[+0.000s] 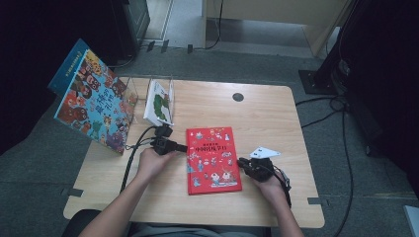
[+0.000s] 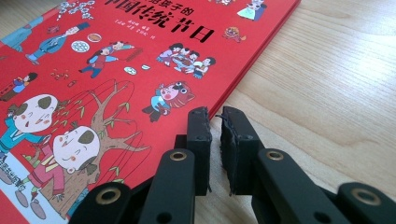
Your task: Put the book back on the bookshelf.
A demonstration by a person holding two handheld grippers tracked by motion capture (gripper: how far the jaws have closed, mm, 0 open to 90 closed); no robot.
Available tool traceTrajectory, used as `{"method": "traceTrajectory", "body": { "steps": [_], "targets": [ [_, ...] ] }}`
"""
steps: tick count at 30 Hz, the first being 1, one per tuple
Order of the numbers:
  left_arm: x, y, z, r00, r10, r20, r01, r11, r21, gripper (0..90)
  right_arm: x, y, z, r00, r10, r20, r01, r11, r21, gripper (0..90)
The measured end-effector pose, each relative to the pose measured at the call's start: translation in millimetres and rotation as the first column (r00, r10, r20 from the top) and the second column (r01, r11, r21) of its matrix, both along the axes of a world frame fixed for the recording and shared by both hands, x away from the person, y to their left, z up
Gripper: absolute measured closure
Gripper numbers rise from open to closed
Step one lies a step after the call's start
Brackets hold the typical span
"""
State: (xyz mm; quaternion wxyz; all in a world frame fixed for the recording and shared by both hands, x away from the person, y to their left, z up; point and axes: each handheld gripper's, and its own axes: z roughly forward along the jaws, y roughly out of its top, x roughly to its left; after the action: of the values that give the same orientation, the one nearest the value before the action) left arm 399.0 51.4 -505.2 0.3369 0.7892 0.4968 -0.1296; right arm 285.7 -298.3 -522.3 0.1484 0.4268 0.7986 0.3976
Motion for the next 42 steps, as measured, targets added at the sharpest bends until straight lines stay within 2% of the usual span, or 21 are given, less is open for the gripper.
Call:
{"method": "traceTrajectory", "body": {
  "steps": [4, 6, 13, 15, 19, 26, 29, 32, 36, 38, 42],
  "targets": [
    [0.2, -1.9, 0.3, 0.9999, -0.001, 0.015, 0.001, 1.0000, 0.007, 80.7, 0.0, -0.8, 0.4, 1.0000, 0.001, 0.001, -0.001, 1.000, -0.006, 81.8],
    [-1.6, -3.3, 1.2, 0.9993, -0.003, 0.038, 0.002, 0.9998, 0.020, 80.7, 0.3, -1.0, 0.6, 1.0000, 0.001, -0.002, -0.001, 1.000, -0.007, 81.1],
    [-10.9, 3.4, 6.7, 0.9995, 0.006, 0.032, -0.006, 1.0000, 0.000, 78.9, 1.9, -2.4, 2.5, 0.9999, -0.001, -0.014, 0.001, 1.000, -0.007, 78.4],
    [-16.3, 6.1, 9.1, 0.9994, 0.009, 0.035, -0.008, 0.9999, -0.007, 78.7, 2.8, -3.9, 4.8, 0.9999, -0.010, -0.014, 0.010, 1.000, 0.006, 75.8],
    [-25.0, 6.0, 10.3, 0.9996, -0.001, 0.029, 0.001, 0.9999, -0.010, 78.1, 5.3, -4.8, 7.5, 0.9986, -0.033, -0.042, 0.034, 0.999, 0.036, 70.4],
    [-34.8, -2.5, 2.0, 0.9996, -0.023, 0.017, 0.022, 0.9996, 0.017, 77.6, 11.2, -0.6, 16.1, 0.9942, -0.066, -0.085, 0.073, 0.994, 0.086, 64.2],
    [-37.6, -1.5, 0.7, 0.9997, -0.017, 0.020, 0.017, 0.9998, 0.014, 77.5, 19.0, 4.3, 18.7, 0.9881, -0.068, -0.138, 0.082, 0.992, 0.098, 63.4],
    [-40.2, -2.3, 0.9, 0.9997, -0.013, 0.023, 0.013, 0.9998, 0.017, 78.1, 25.2, 8.3, 17.2, 0.9775, -0.080, -0.195, 0.097, 0.992, 0.080, 63.5],
    [-42.2, -2.6, 0.8, 0.9996, -0.011, 0.025, 0.011, 0.9998, 0.018, 78.0, 34.6, 8.7, 16.9, 0.9514, -0.098, -0.292, 0.132, 0.986, 0.102, 64.4],
    [-42.7, -3.0, 0.9, 0.9996, -0.007, 0.028, 0.006, 0.9998, 0.020, 78.2, 40.9, 10.0, 18.9, 0.9269, -0.104, -0.361, 0.153, 0.982, 0.108, 64.4],
    [-44.1, -4.4, 1.7, 0.9992, -0.006, 0.039, 0.005, 0.9996, 0.028, 79.1, 51.7, 11.2, 21.9, 0.8967, -0.123, -0.425, 0.176, 0.980, 0.088, 64.0]
  ]
}}
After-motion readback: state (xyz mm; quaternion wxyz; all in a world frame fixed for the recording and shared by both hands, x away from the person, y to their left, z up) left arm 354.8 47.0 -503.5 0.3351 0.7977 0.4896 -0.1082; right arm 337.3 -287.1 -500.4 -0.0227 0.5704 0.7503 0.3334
